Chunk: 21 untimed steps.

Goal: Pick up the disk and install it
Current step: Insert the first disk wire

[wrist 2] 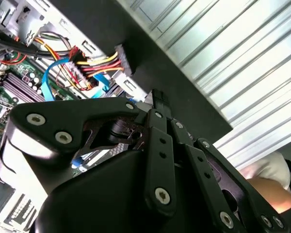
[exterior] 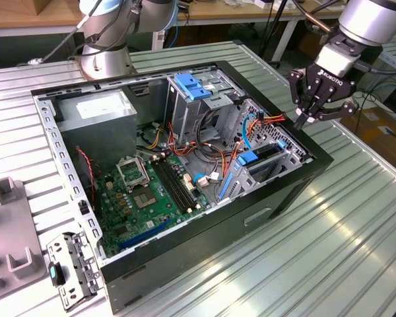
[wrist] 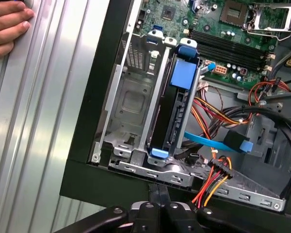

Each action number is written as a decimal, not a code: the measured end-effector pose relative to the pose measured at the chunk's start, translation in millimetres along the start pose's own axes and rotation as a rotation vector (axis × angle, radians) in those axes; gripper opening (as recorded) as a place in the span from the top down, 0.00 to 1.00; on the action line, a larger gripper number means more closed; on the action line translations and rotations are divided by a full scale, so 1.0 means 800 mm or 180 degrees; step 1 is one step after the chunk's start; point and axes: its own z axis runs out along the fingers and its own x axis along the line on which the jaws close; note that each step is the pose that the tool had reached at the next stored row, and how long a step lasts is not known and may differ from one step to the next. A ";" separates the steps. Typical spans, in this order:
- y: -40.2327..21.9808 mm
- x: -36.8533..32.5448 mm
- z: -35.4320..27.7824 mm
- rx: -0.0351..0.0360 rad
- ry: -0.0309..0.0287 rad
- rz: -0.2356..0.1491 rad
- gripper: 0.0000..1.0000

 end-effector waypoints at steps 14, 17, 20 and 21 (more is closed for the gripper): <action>-0.0290 -0.0021 0.0000 0.0000 0.0001 -0.0104 0.89; -0.0311 -0.0017 0.0000 -0.0001 0.0001 -0.0275 0.89; -0.0314 -0.0016 0.0000 -0.0001 0.0001 -0.0413 0.89; -0.0314 -0.0016 0.0000 -0.0001 0.0001 -0.0414 0.89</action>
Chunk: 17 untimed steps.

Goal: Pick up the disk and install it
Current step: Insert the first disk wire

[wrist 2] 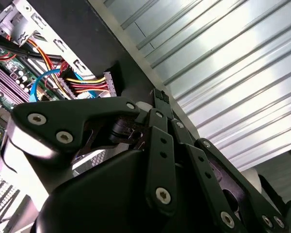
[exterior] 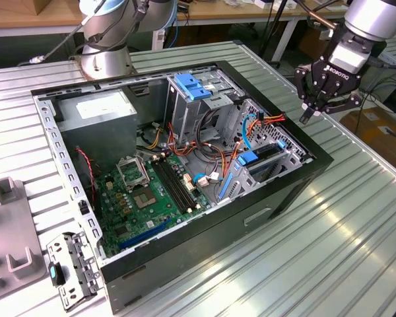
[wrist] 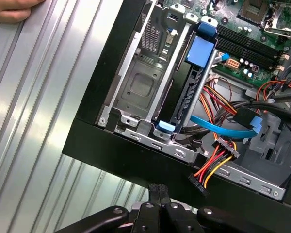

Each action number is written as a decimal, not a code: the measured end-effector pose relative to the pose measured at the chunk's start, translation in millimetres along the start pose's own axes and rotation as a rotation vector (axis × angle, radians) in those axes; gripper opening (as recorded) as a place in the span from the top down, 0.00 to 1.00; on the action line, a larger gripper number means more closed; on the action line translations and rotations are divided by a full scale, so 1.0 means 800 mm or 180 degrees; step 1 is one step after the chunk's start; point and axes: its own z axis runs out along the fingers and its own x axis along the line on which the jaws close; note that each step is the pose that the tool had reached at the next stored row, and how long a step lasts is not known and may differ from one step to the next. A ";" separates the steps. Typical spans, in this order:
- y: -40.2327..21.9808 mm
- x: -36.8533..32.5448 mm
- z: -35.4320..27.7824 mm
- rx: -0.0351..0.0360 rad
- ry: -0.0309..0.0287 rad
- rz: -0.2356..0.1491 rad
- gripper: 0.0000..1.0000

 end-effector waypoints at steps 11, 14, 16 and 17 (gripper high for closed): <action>0.0236 -0.0094 0.0000 0.0003 -0.0004 -0.0009 0.89; 0.0350 -0.0133 0.0000 0.0006 -0.0012 -0.0012 0.89; 0.0404 -0.0147 0.0000 0.0008 -0.0017 -0.0017 0.89; 0.0434 -0.0153 0.0000 0.0009 -0.0021 -0.0031 0.89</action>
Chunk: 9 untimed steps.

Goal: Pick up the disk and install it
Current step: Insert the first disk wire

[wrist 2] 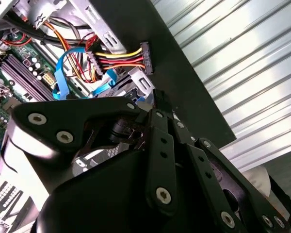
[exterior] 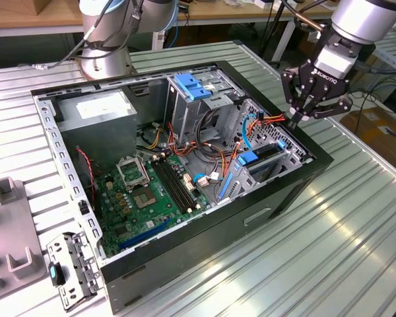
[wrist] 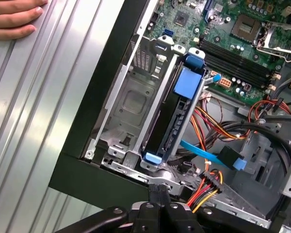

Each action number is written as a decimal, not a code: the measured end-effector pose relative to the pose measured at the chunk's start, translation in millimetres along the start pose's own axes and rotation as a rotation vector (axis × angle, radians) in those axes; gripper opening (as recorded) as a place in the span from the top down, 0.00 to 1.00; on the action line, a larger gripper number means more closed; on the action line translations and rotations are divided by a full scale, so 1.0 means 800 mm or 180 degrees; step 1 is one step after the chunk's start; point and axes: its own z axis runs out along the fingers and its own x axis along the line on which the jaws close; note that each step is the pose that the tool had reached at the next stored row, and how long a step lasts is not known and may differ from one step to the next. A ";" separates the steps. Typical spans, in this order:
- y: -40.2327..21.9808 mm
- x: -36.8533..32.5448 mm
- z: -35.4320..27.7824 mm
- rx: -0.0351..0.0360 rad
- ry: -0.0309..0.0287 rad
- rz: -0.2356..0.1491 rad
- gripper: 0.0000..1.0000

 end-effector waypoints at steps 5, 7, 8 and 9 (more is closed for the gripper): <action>0.0014 -0.0006 0.0000 0.0001 -0.0003 -0.0062 0.89; 0.0015 -0.0006 0.0000 0.0000 -0.0003 -0.0143 0.89; 0.0015 -0.0006 0.0000 0.0000 -0.0003 -0.0199 0.89; 0.0015 -0.0006 0.0000 -0.0001 -0.0003 -0.0303 0.89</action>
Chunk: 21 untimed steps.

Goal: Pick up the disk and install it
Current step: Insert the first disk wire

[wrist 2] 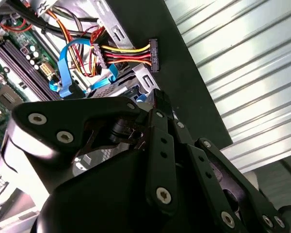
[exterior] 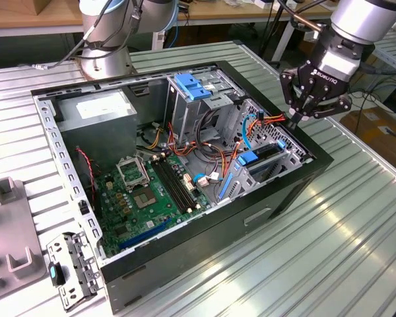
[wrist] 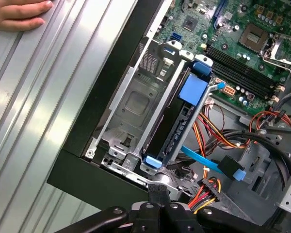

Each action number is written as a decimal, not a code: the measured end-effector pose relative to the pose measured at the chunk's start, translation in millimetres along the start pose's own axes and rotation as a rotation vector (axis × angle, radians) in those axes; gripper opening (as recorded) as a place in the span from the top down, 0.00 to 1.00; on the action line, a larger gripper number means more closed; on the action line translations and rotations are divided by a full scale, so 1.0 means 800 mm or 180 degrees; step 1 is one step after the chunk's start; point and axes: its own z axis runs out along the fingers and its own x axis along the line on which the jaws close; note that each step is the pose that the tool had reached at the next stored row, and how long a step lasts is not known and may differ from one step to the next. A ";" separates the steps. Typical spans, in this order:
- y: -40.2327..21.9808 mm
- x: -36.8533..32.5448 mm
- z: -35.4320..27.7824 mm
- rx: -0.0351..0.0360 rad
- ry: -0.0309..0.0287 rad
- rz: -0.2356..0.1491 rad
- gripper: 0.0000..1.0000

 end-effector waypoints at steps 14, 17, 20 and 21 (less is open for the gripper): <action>0.0028 -0.0033 -0.0068 0.0000 -0.0007 -0.0361 0.89; -0.0001 -0.0072 -0.0062 0.0000 -0.0007 -0.0426 0.89; -0.0088 -0.0141 -0.0044 -0.0002 -0.0008 -0.0434 0.89; -0.0128 -0.0159 -0.0034 -0.0004 -0.0007 -0.0433 0.89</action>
